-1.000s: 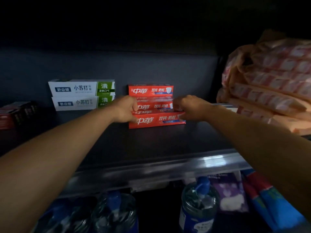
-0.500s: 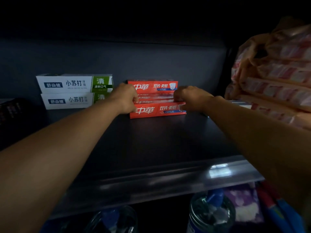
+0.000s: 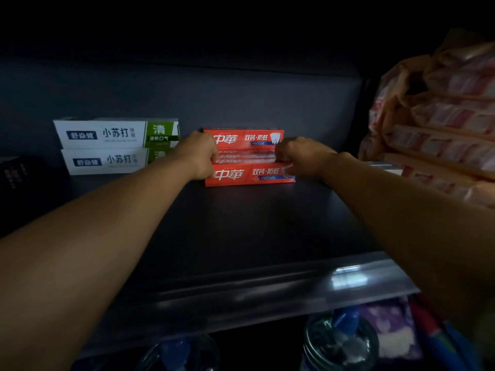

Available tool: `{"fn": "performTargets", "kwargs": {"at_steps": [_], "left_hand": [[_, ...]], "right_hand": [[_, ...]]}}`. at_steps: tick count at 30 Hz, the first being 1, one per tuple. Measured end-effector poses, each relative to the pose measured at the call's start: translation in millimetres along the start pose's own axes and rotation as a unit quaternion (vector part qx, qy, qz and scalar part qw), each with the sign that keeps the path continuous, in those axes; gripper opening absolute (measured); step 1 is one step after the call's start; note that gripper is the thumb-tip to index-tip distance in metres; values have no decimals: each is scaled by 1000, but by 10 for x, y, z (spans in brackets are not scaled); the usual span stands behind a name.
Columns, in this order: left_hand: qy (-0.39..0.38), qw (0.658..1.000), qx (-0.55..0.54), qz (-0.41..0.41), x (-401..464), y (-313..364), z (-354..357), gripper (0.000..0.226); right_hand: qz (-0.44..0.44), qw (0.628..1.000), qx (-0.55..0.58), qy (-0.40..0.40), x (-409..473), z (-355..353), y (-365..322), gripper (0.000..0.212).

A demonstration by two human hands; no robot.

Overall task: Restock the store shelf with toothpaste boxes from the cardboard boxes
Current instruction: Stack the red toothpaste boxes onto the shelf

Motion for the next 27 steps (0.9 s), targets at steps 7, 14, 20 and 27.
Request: {"fn": "performTargets", "kwargs": {"at_steps": [7, 14, 20, 27], "left_hand": [[-7, 1000, 20, 22, -279, 202, -246, 42], [-21, 997, 25, 74, -996, 588, -673, 40], [-36, 992, 16, 117, -1805, 875, -759, 56], [-79, 983, 11, 166, -2538, 1153, -526, 54]], "right_hand": [[2, 1000, -11, 3, -334, -190, -124, 59], [0, 999, -33, 21, -1085, -635, -472, 56], [-6, 998, -58, 7, -2001, -923, -927, 56], [-20, 999, -38, -23, -2916, -746, -1249, 60]]}}
Point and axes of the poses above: each hand's wrist, its own x-axis towards the middle knuckle, its own z-axis out of the palm, y = z × x, the point moved 7 cm from there along x, towards the middle knuckle, and after that the axes turned 11 degrees about -y, right-handed, at the moved point
